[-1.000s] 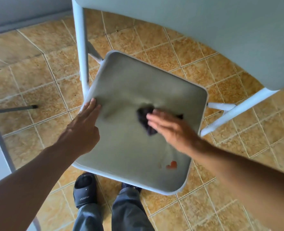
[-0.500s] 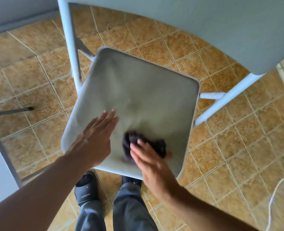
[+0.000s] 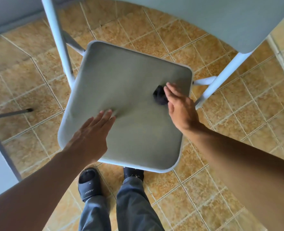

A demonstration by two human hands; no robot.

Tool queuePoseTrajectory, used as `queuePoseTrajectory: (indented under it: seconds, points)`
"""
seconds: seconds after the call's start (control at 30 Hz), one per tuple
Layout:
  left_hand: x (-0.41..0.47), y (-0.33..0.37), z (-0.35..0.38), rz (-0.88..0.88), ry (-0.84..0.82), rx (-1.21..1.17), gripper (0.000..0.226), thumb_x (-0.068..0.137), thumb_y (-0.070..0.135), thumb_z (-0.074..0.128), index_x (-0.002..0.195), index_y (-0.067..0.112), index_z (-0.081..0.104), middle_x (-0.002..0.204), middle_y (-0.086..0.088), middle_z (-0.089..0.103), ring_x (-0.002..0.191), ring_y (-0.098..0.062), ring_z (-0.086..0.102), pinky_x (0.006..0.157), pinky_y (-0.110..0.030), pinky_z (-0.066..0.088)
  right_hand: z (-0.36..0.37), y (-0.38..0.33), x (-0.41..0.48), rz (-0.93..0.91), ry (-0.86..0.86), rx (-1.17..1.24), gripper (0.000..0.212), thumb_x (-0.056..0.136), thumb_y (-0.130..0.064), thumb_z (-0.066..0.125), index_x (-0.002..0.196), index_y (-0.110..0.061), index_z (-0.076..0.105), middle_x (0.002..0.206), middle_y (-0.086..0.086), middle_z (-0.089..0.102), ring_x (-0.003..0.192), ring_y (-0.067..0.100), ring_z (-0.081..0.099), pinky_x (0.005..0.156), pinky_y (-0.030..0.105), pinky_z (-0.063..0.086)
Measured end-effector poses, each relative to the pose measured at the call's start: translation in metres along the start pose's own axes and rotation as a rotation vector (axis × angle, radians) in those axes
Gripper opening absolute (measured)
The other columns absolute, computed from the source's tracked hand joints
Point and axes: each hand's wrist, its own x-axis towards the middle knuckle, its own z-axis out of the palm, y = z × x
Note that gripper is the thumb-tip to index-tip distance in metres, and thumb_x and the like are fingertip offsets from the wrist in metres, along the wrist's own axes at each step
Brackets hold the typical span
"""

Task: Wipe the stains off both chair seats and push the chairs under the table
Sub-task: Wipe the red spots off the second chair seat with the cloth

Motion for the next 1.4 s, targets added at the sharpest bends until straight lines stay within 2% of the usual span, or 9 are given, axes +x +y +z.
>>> queuePoseTrajectory:
  seconds: [0.13,0.33,0.6,0.8,0.93,1.03,1.2,1.27,1.4]
  points:
    - [0.002,0.009,-0.002,-0.010,-0.012,-0.016,0.079,0.081,0.001,0.047,0.152,0.019,0.018,0.160,0.002,0.008,0.147,-0.018,0.008,0.119,-0.037,0.014,0.010,-0.039,-0.059,-0.115,-0.002,0.141,0.039,0.099,-0.008,0.040,0.131,0.000,0.060,0.142,0.012,0.055,0.136,0.024,0.048,0.110,0.041,0.042]
    - [0.009,0.022,0.004,0.007,-0.006,-0.063,0.078,0.083,0.006,0.045,0.153,0.019,0.013,0.161,0.003,0.003,0.147,-0.014,0.003,0.120,-0.035,0.011,0.009,-0.078,-0.170,-0.246,-0.255,0.270,0.049,0.093,-0.010,0.053,0.141,-0.001,0.049,0.154,0.009,0.041,0.146,0.020,0.033,0.114,0.039,0.038]
    - [0.023,0.032,0.009,0.019,0.009,-0.098,0.079,0.084,0.006,0.046,0.153,0.019,0.010,0.160,0.003,-0.001,0.147,-0.013,0.002,0.120,-0.035,0.011,0.008,-0.028,-0.132,-0.428,-0.251,0.104,0.043,0.096,-0.013,0.053,0.139,-0.015,0.055,0.158,0.005,0.033,0.149,0.020,0.025,0.117,0.045,0.031]
    - [0.030,0.031,0.014,0.052,0.036,-0.056,0.078,0.080,0.001,0.050,0.151,0.011,0.020,0.160,-0.006,0.012,0.147,-0.021,0.011,0.117,-0.029,0.006,0.011,0.018,-0.075,-0.590,-0.155,0.064,0.037,0.102,0.002,0.043,0.137,-0.002,0.055,0.151,0.012,0.045,0.144,0.025,0.037,0.115,0.043,0.036]
    - [0.032,0.031,0.017,0.056,0.036,-0.081,0.077,0.082,0.002,0.046,0.152,0.012,0.015,0.160,-0.004,0.006,0.147,-0.018,0.004,0.118,-0.028,0.003,0.006,0.044,-0.021,-0.378,0.031,-0.044,0.034,0.098,0.002,0.046,0.127,0.001,0.063,0.145,0.022,0.049,0.131,0.036,0.047,0.112,0.044,0.038]
    - [0.033,0.030,0.018,0.038,0.036,-0.101,0.076,0.083,0.002,0.043,0.152,0.013,0.013,0.161,-0.002,0.003,0.147,-0.016,0.001,0.118,-0.028,0.002,0.004,0.037,-0.003,-0.142,0.112,-0.147,0.031,0.089,-0.009,0.056,0.118,-0.004,0.066,0.137,0.021,0.055,0.112,0.037,0.053,0.096,0.048,0.047]
    - [0.032,0.035,0.019,0.014,0.039,-0.111,0.075,0.079,-0.002,0.049,0.150,0.008,0.024,0.159,-0.008,0.015,0.147,-0.022,0.012,0.118,-0.034,0.014,0.008,-0.021,-0.061,0.105,0.121,0.077,0.032,0.088,-0.011,0.060,0.119,-0.004,0.064,0.123,0.020,0.055,0.111,0.036,0.053,0.102,0.044,0.043]
    - [0.034,0.037,0.013,-0.006,0.058,-0.124,0.073,0.078,-0.001,0.052,0.147,0.009,0.033,0.157,-0.007,0.023,0.144,-0.023,0.023,0.116,-0.037,0.025,0.011,-0.053,-0.102,0.094,0.016,0.130,0.035,0.090,-0.016,0.059,0.123,-0.006,0.061,0.127,0.019,0.051,0.111,0.034,0.052,0.100,0.045,0.043]
    - [0.040,0.041,-0.002,-0.052,0.096,-0.122,0.064,0.078,0.003,0.056,0.140,0.016,0.044,0.151,-0.001,0.038,0.134,-0.022,0.040,0.104,-0.038,0.039,0.020,-0.093,-0.162,-0.155,-0.225,0.075,0.045,0.089,-0.020,0.059,0.133,-0.017,0.053,0.136,0.014,0.046,0.112,0.030,0.051,0.095,0.043,0.045]
